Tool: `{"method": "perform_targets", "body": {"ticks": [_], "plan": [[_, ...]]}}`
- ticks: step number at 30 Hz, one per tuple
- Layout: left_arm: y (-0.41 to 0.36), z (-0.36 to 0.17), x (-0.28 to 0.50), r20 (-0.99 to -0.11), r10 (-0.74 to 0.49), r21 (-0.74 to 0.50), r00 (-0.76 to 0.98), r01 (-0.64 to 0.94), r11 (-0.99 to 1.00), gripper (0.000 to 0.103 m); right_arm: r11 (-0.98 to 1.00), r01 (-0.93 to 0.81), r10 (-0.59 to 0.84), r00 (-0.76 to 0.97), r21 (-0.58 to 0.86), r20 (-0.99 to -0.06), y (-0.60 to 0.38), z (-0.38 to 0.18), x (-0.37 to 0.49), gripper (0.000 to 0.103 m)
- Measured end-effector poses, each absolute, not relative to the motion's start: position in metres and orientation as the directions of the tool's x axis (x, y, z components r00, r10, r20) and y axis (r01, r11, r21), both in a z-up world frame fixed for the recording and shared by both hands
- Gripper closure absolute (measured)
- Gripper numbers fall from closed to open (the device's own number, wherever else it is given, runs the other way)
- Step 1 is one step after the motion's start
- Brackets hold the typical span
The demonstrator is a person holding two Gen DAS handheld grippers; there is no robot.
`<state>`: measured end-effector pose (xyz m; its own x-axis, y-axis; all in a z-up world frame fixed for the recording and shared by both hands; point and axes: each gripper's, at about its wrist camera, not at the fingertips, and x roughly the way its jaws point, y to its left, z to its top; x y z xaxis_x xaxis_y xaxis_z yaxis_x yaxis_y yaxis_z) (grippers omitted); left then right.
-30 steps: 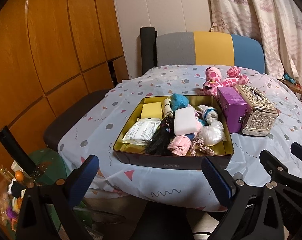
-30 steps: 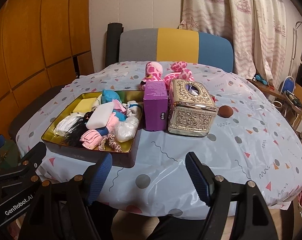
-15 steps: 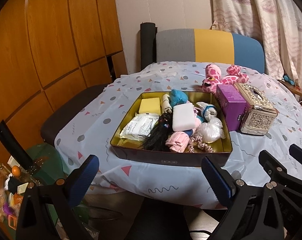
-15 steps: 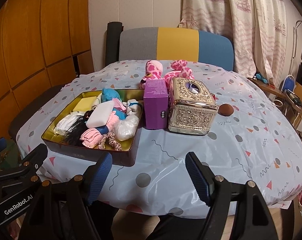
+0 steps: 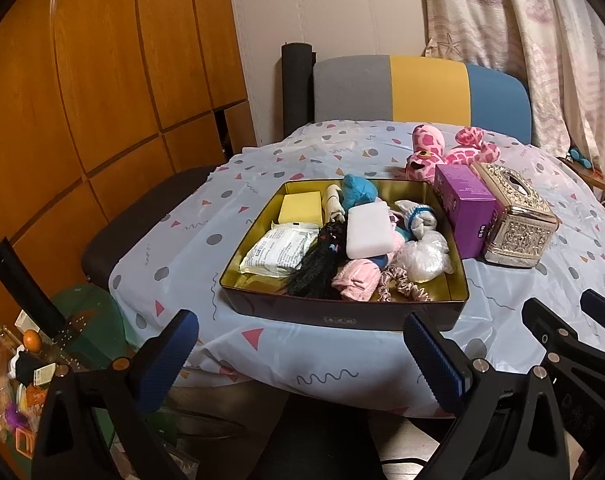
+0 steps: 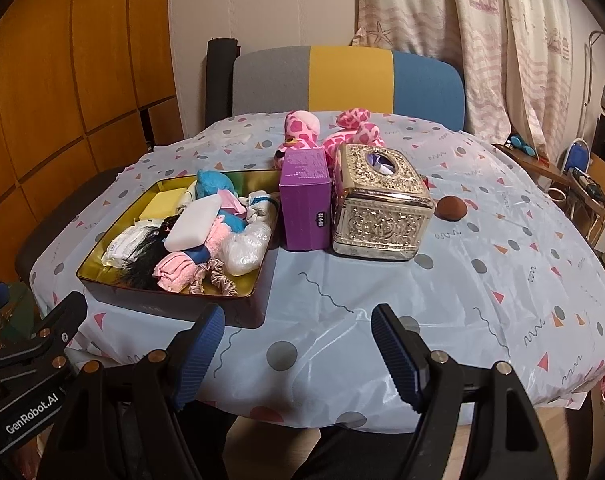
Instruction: Organize soft objects
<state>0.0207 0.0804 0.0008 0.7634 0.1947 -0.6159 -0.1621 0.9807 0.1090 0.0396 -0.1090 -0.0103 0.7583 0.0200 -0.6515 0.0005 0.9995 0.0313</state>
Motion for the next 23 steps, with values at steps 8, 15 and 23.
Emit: {"method": "perform_targets", "body": {"ticks": [8,15,23], "plan": [[0.0789,-0.0042,0.0223,-0.626,0.196,0.118,0.755,-0.157,0.981,0.000,0.999,-0.002,0.025,0.747,0.036,-0.665,-0.1101,-0.0147,0.0419,0.026],[0.0794,-0.0047,0.0219,-0.626,0.200,0.121,0.754,-0.160,0.980,0.000,0.999,-0.005,0.026,0.748,0.033,-0.663,-0.1089,-0.0146,0.0417,0.026],[0.0803,-0.0048,0.0224,-0.629,0.197,0.120,0.752,-0.157,0.980,0.000,1.000,-0.009,0.026,0.750,0.030,-0.661,-0.1082,-0.0145,0.0412,0.026]]}}
